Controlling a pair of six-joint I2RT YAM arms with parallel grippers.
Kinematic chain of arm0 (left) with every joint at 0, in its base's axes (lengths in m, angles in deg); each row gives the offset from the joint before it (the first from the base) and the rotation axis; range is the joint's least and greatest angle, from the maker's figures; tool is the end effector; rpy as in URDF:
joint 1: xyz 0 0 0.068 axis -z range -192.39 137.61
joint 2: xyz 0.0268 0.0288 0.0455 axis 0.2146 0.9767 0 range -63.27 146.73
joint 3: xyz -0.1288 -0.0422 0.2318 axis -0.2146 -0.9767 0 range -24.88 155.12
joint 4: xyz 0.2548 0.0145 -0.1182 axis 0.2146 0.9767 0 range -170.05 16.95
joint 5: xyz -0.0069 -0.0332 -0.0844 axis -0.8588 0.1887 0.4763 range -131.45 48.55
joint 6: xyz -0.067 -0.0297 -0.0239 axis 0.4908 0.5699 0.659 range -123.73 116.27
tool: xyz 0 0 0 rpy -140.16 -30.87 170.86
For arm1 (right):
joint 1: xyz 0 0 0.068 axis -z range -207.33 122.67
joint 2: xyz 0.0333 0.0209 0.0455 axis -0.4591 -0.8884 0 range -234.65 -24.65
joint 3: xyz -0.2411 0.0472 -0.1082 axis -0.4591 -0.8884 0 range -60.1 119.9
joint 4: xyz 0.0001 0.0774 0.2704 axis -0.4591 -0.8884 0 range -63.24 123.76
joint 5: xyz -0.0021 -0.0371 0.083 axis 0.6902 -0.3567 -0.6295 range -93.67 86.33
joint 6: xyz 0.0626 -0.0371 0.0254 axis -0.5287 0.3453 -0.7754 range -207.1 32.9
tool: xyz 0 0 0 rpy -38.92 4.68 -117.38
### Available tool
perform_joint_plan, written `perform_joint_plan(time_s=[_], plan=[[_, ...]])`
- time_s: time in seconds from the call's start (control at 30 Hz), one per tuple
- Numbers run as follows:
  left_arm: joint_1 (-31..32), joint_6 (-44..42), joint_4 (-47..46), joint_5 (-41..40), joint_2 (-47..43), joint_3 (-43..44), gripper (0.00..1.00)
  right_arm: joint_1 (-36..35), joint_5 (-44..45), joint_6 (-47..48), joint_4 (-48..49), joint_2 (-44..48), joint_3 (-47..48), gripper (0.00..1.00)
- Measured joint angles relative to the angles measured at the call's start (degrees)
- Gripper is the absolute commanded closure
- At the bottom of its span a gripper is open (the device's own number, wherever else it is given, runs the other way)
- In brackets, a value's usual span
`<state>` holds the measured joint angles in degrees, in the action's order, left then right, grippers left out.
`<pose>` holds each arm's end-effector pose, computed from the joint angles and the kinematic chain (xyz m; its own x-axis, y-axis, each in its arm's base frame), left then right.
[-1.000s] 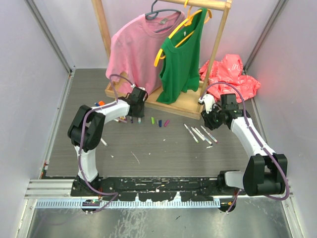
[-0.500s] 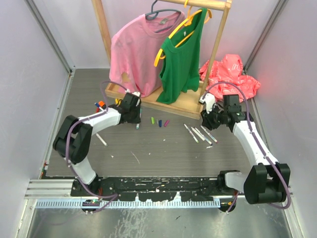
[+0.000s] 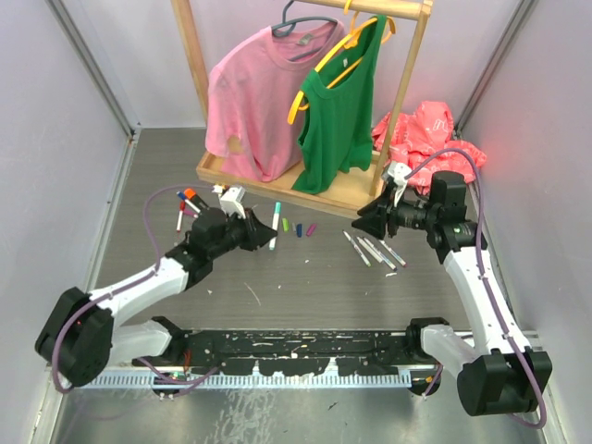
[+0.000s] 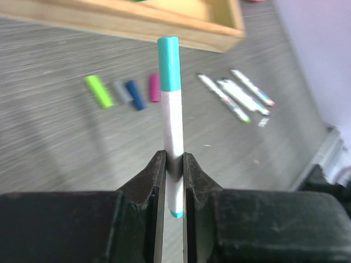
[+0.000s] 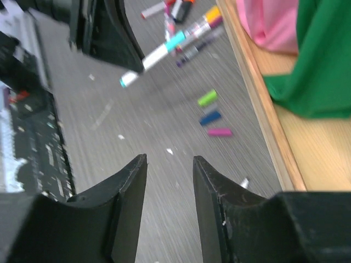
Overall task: Open the pen caps
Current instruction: Pick up the pen from the center of the board.
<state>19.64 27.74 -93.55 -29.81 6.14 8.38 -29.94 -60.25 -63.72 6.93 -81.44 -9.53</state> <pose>0.2528 -0.1738 0.1947 -0.6320 -0.2076 -0.7466 0.4073 0.7307 -0.5480 0.2385 0.0657 0.3014 -0.2130 -0.2285 -0.9500 -0.8807 0.4660 0.0854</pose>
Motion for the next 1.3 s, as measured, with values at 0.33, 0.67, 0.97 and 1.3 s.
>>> perform_joint_plan(time_s=[0.33,0.67,0.97,1.3], plan=[[15.8,2.2,-21.6,-4.3,-7.0,-6.8,1.00,0.6,-12.4,-18.2,19.3,1.0,-6.9,0.36],[25.7,0.5,-35.1,-14.6,1.7,-6.6,1.00,0.7,-14.5,-49.1,46.5,1.0,-17.4,0.22],[30.4,-1.3,-42.1,-22.4,8.0,-4.8,1.00,-0.3,-8.6,-71.0,66.1,0.3,-25.4,0.26],[33.8,-1.3,-45.5,-26.6,12.8,-0.7,1.00,-3.3,-5.6,-70.5,66.8,0.2,-25.4,0.39]])
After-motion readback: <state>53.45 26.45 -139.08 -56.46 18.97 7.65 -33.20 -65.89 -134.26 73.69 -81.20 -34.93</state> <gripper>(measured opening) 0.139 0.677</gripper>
